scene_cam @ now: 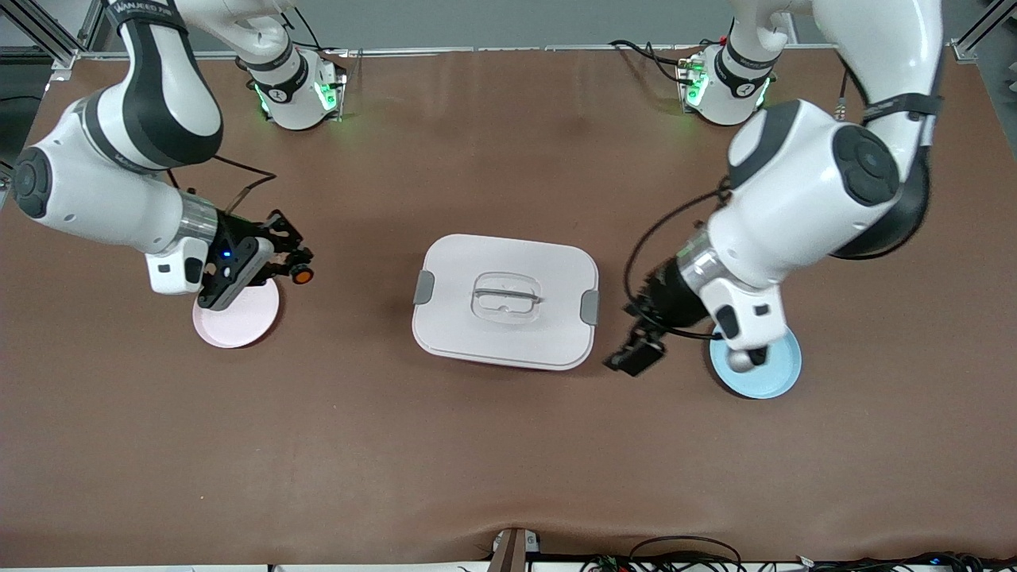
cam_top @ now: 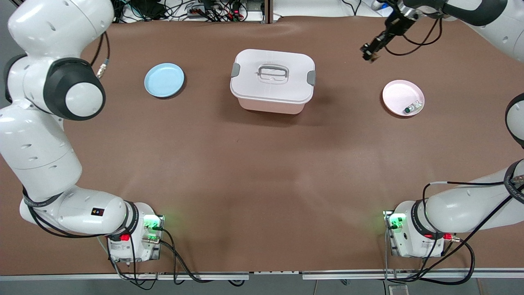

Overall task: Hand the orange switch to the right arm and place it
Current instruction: 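Open the left gripper and carry the switch toward the white plate, then lower the switch onto the white plate while the left gripper withdraws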

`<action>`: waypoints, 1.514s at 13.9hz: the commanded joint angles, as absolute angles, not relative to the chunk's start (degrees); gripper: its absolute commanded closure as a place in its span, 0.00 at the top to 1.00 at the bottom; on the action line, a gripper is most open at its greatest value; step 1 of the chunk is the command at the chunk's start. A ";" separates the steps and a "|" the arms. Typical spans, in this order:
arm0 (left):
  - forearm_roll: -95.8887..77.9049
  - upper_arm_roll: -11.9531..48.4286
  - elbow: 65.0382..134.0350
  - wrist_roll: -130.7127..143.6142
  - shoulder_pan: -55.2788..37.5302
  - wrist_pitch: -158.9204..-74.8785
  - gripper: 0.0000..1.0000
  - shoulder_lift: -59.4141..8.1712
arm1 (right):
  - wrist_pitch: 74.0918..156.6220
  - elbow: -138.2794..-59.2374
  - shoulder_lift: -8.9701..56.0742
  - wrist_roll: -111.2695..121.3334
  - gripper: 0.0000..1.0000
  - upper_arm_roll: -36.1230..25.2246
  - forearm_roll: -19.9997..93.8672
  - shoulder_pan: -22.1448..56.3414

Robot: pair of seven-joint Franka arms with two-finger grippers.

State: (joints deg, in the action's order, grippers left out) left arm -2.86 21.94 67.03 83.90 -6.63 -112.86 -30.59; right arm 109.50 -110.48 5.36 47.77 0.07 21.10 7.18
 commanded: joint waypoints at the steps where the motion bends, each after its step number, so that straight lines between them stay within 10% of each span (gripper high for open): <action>1: 4.71 22.32 68.64 76.33 -3.18 -108.65 1.00 -28.92 | 108.72 -110.30 5.27 56.15 0.00 0.97 14.45 3.88; 8: 14.05 21.97 68.73 44.96 7.10 -93.80 1.00 -27.69 | 111.52 -112.49 4.66 67.40 0.00 0.97 3.80 1.93; 21: 13.27 21.01 70.22 14.86 14.60 -88.86 1.00 -17.50 | 141.22 -126.91 9.92 86.21 0.00 0.88 -4.13 -6.50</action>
State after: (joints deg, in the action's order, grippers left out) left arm 13.12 21.61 67.68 16.63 14.87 -89.16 -20.33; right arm 138.17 -126.18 8.13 84.17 0.01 -2.64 -4.37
